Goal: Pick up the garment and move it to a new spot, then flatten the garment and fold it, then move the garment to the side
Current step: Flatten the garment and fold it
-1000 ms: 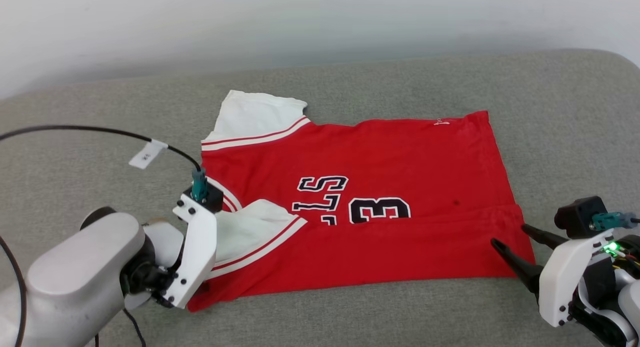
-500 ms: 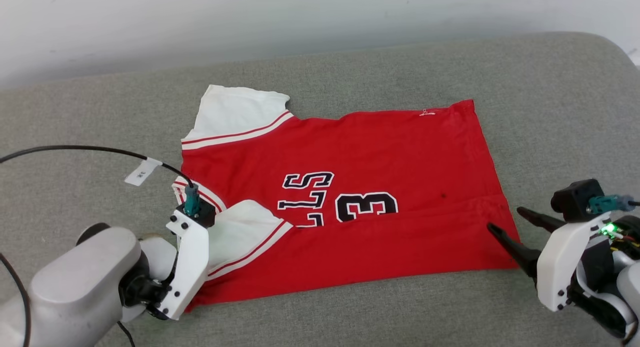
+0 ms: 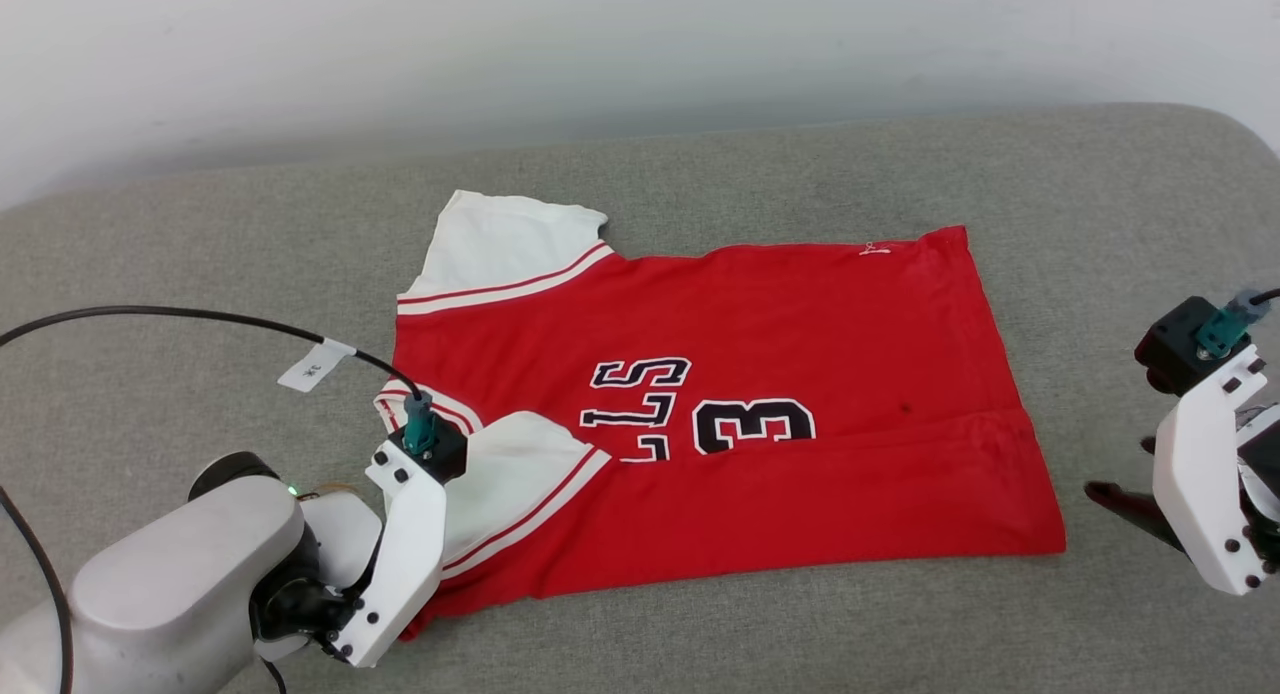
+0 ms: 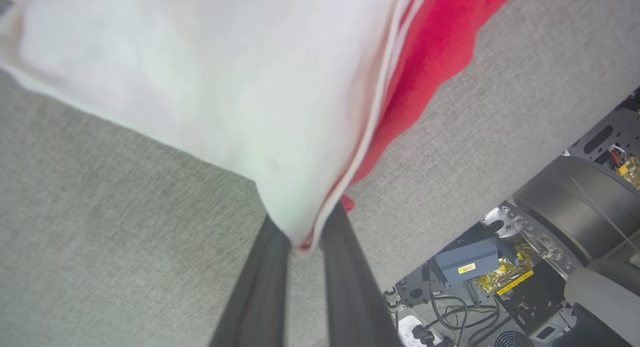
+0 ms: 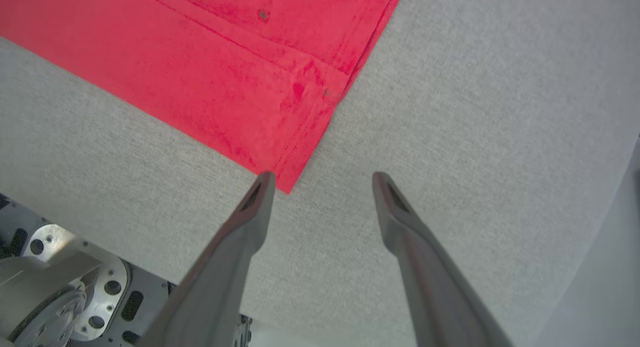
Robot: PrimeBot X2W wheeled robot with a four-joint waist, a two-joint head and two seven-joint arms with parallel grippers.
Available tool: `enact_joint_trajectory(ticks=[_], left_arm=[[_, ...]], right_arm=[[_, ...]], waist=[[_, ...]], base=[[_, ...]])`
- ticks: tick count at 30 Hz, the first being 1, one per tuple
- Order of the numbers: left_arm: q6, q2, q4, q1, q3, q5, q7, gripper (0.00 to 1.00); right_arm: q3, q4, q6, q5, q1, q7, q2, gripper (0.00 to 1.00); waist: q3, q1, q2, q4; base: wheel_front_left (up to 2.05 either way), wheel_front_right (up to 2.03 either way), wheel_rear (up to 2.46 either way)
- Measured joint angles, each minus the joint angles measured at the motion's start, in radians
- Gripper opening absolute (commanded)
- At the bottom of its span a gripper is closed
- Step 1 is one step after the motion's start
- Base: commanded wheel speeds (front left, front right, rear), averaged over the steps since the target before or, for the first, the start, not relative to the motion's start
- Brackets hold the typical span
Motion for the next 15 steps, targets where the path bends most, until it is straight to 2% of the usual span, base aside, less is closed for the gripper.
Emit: enact_joint_trajectory(ticks=[3,7,15], left_arm=[[0.000,0.003,-0.022,-0.011,-0.005,0.000,-0.004,0.00],[0.000,0.007,-0.047,-0.031,-0.012,0.005,-0.005,0.00],[-0.001,0.007,-0.071,-0.079,-0.020,0.010,-0.010,0.00]], right_arm=[[0.028,0.001,0.000,0.022,-0.028,0.108,-0.015,1.00],[0.040,0.059,0.000,0.039,-0.049,0.176,0.022,1.00],[0.050,0.221,0.000,0.012,-0.052,0.152,0.131,1.00]], waist=[[0.011,0.0000,0.0000,0.008],[0.032,0.0000,0.0000,0.017],[0.091,0.0000,0.0000,0.043]], base=[[0.00,0.00,0.00],[0.00,0.00,0.00],[0.00,0.00,0.00]])
